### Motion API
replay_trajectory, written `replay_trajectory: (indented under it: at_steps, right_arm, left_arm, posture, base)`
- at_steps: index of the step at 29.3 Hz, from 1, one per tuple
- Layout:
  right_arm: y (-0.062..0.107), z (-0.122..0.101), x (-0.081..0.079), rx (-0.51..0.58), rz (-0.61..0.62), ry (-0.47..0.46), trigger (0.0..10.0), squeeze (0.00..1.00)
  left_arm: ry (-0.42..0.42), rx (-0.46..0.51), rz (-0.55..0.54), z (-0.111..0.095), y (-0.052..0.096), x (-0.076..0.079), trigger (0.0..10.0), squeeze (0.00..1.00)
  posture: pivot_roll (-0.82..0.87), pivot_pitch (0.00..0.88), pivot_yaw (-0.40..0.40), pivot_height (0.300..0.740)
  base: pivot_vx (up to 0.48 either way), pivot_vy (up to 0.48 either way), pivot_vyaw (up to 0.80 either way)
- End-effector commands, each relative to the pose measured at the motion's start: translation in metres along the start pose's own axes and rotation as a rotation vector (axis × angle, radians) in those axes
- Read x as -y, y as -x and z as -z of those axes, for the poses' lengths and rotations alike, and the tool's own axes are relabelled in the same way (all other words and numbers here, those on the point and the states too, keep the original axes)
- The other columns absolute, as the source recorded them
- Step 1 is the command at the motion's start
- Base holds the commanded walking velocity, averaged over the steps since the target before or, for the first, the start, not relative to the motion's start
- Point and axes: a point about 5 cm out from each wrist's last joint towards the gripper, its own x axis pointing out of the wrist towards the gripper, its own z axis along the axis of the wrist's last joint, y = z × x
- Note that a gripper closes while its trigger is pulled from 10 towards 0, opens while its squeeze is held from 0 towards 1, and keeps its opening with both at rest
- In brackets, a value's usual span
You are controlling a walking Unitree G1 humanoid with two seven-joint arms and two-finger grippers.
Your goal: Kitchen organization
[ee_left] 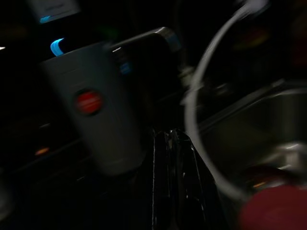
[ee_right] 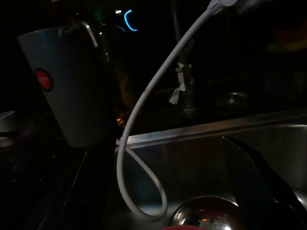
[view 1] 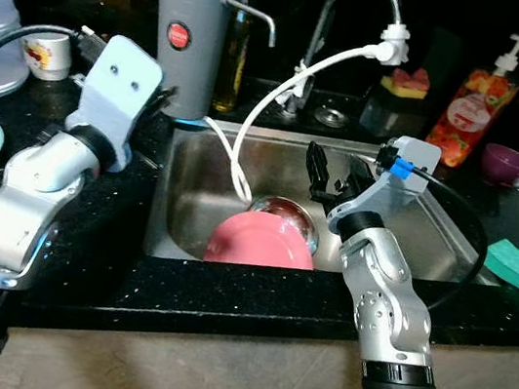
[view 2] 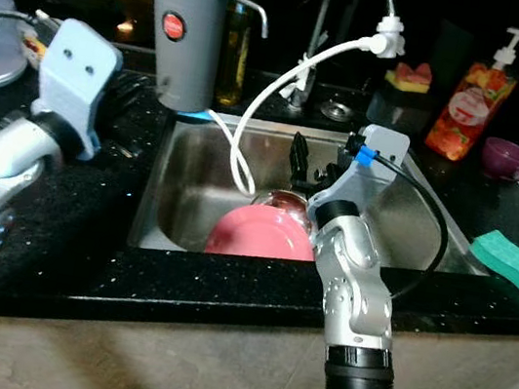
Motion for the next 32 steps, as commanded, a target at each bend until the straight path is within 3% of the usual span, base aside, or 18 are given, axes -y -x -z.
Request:
replay_trajectory:
  at_steps: [1, 2, 4, 5, 8, 15, 16, 17, 19, 25, 26, 27, 31, 32]
  right_arm:
    - [0.000, -0.001, 0.003, 0.010, 0.016, 0.008, 10.0, 0.00]
    - [0.000, -0.001, 0.003, 0.010, 0.016, 0.008, 10.0, 0.00]
    - [0.000, -0.002, 0.003, 0.016, 0.019, 0.008, 10.0, 0.00]
    - [0.000, -0.002, 0.003, 0.016, 0.019, 0.008, 10.0, 0.00]
    - [0.000, -0.003, 0.003, 0.019, 0.022, 0.007, 10.0, 0.00]
    - [0.001, -0.003, 0.003, 0.018, 0.027, 0.007, 10.0, 0.00]
    - [0.001, -0.003, 0.003, 0.018, 0.029, 0.007, 10.0, 0.00]
    - [0.002, -0.003, 0.003, 0.017, 0.030, 0.008, 10.0, 0.00]
    - [0.001, -0.003, 0.004, 0.017, 0.031, 0.008, 10.0, 0.00]
    - [0.002, -0.002, 0.002, 0.014, 0.029, 0.006, 10.0, 0.00]
    - [0.002, -0.002, 0.002, 0.013, 0.029, 0.006, 10.0, 0.00]
    - [0.002, -0.002, 0.002, 0.012, 0.028, 0.006, 10.0, 0.00]
    - [0.003, -0.002, 0.002, 0.012, 0.027, 0.009, 10.0, 0.00]
    - [0.003, -0.002, 0.002, 0.012, 0.027, 0.013, 10.0, 0.00]
  left_arm:
    - [0.091, 0.058, 0.065, -0.005, -0.006, 0.012, 10.0, 0.00]
    - [0.091, 0.058, 0.065, -0.005, -0.006, 0.012, 10.0, 0.00]
    - [0.246, 0.081, 0.166, -0.004, -0.012, 0.031, 10.0, 0.00]
    - [0.246, 0.081, 0.166, -0.004, -0.012, 0.031, 10.0, 0.00]
    - [0.415, 0.060, 0.297, 0.004, -0.017, 0.057, 10.0, 0.00]
    - [0.504, -0.003, 0.304, 0.019, -0.021, 0.065, 10.0, 0.00]
    - [0.530, -0.008, 0.308, 0.020, -0.021, 0.066, 10.0, 0.59]
    - [0.556, -0.018, 0.304, 0.023, -0.022, 0.066, 10.0, 1.00]
    - [0.596, -0.034, 0.299, 0.028, -0.022, 0.065, 10.0, 1.00]
    - [0.593, -0.060, 0.275, 0.035, -0.021, 0.063, 10.0, 1.00]
    - [0.590, -0.068, 0.262, 0.037, -0.021, 0.062, 10.0, 0.79]
    - [0.584, -0.070, 0.250, 0.037, -0.020, 0.061, 10.0, 0.02]
    - [0.555, -0.079, 0.198, 0.039, -0.018, 0.055, 10.0, 0.00]
    - [0.503, -0.097, 0.145, 0.043, -0.017, 0.048, 10.0, 0.00]
  posture:
    - [0.12, 0.132, -0.089, 0.740]
    - [0.12, 0.132, -0.089, 0.740]
    - [0.12, 0.132, -0.087, 0.740]
    - [0.12, 0.132, -0.087, 0.740]
    - [0.11, 0.136, -0.087, 0.740]
    - [0.10, 0.145, -0.087, 0.740]
    - [0.09, 0.149, -0.087, 0.740]
    - [0.09, 0.149, -0.087, 0.740]
    - [0.09, 0.149, -0.087, 0.740]
    - [0.09, 0.158, -0.089, 0.740]
    - [0.09, 0.158, -0.089, 0.740]
    - [0.09, 0.160, -0.090, 0.740]
    - [0.09, 0.163, -0.092, 0.740]
    - [0.09, 0.166, -0.093, 0.740]
  base:
    - [0.000, 0.000, 0.00]
    - [0.000, 0.000, 0.00]
    - [0.000, 0.000, 0.00]
    - [0.000, 0.000, 0.00]
    - [0.000, 0.000, 0.00]
    - [0.000, 0.000, 0.00]
    - [0.000, 0.000, 0.00]
    - [0.000, 0.000, 0.00]
    - [0.000, 0.000, 0.00]
    - [0.000, 0.000, 0.00]
    - [0.000, 0.000, 0.00]
    - [0.000, 0.000, 0.00]
    - [0.000, 0.000, 0.00]
    - [0.000, 0.000, 0.00]
